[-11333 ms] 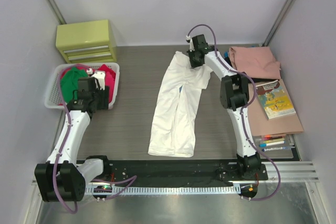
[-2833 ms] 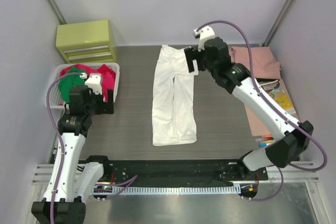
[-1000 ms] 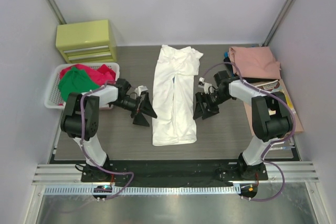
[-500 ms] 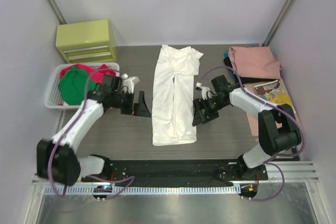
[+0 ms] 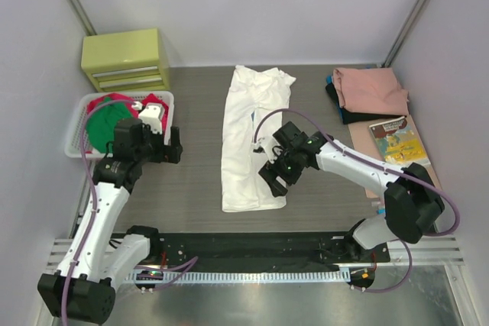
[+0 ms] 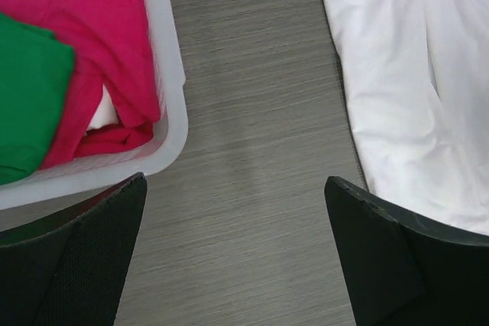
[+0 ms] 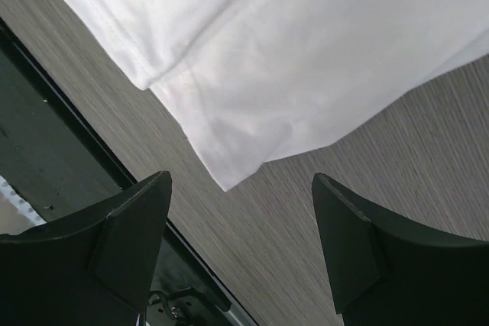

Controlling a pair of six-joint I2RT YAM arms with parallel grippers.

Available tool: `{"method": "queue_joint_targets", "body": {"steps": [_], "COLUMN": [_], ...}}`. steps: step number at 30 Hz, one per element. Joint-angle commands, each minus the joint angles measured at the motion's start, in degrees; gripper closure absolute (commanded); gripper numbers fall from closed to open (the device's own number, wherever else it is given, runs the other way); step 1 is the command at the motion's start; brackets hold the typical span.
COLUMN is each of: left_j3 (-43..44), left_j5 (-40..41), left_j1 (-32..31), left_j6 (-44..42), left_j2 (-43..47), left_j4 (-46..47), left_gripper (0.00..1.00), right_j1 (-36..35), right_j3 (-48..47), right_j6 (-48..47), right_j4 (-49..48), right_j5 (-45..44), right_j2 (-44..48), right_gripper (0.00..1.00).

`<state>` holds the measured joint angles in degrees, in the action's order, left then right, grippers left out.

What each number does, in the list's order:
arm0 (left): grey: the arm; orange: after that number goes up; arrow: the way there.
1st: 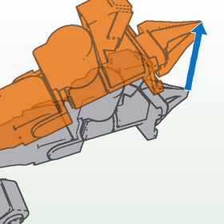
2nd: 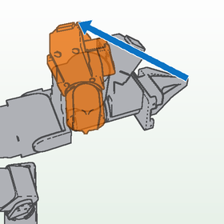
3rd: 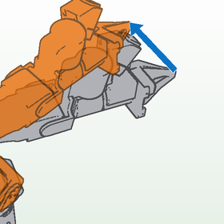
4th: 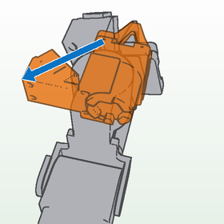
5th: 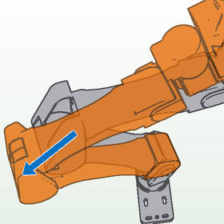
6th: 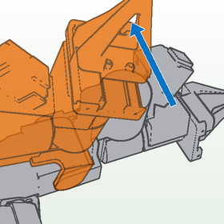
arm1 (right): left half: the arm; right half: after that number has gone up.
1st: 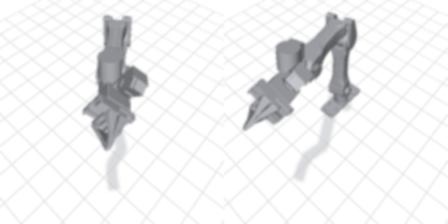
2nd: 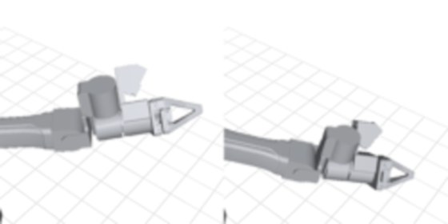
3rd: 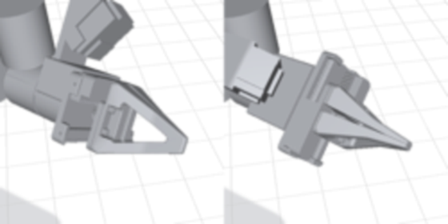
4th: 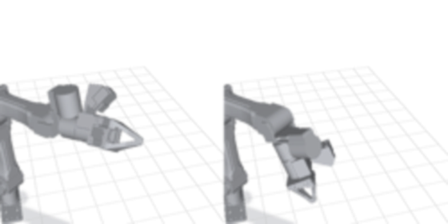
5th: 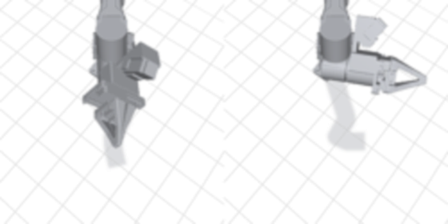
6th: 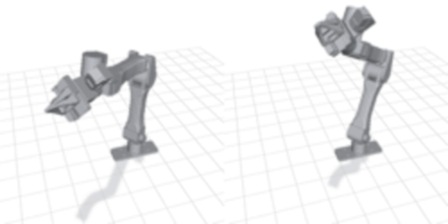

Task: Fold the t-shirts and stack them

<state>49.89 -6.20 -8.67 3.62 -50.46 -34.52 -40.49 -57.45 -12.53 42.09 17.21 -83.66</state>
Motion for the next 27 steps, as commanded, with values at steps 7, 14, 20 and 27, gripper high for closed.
{"method": "queue_joint_targets", "body": {"steps": [7, 14, 20, 27], "left_j3": [-0.6, -1.3, -2.2, -2.1], "left_j5": [-15.6, -12.0, -7.0, -5.2], "left_j1": [1.0, 1.1, 1.1, 1.1], "left_j6": [4.3, 3.5, 1.5, 0.4], "left_j2": [-5.4, -4.5, -1.7, -0.9], "left_j4": [-0.5, 1.3, 1.7, 0.6], "left_gripper": [0.0, 0.0, 0.0, 0.0], "right_j1": [1.3, -8.4, -14.2, -17.1], "right_j3": [0.9, -3.0, -4.8, -8.7], "right_j6": [-0.4, -3.1, -4.7, -5.4], "right_j4": [-1.3, -0.8, -2.1, -5.2], "right_j5": [-4.4, -8.8, -13.2, -14.0], "right_j2": [-1.9, -7.4, -9.9, -13.9], "right_gripper": [0.21, 0.23, 0.26, 0.26]}}
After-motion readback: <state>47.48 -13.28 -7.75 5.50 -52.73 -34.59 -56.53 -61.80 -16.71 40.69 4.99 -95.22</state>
